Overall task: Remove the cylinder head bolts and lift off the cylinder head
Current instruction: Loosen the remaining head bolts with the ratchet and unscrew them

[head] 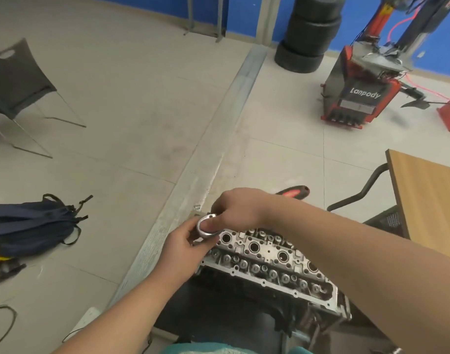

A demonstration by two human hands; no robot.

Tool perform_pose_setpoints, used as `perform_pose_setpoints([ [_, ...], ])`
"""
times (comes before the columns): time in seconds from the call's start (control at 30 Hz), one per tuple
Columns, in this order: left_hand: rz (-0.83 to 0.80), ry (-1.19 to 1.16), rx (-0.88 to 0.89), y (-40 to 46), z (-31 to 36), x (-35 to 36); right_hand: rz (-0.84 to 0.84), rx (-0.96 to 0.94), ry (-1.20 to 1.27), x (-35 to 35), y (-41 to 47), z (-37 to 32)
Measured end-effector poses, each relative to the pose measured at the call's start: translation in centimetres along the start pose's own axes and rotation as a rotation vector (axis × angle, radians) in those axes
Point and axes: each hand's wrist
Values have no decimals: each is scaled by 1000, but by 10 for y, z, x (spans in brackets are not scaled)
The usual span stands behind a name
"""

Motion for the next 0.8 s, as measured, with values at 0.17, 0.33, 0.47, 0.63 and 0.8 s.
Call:
perform_pose_setpoints([
  [0.17, -8, 71, 8, -2, -4, -5, 15, 55, 71, 5, 7, -1],
  [0.33, -16, 171, 45, -4, -5, 4, 50, 22, 568, 13, -15, 17],
  [0.47, 57, 270, 132, -5, -8, 20, 355, -38, 885, 10, -47, 49],
  [0.63, 140, 355, 231, -9, -19, 36, 495, 307, 713, 76, -77, 126],
  [0.8, 239, 379, 312, -5, -38, 51, 455, 643, 546, 178, -114, 229],
])
Point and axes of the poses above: each hand's wrist, its own y-axis towards the middle knuckle, its own x-axis out of the palm, z = x × y, and after that the axes turned 10 degrees about -y, right-handed
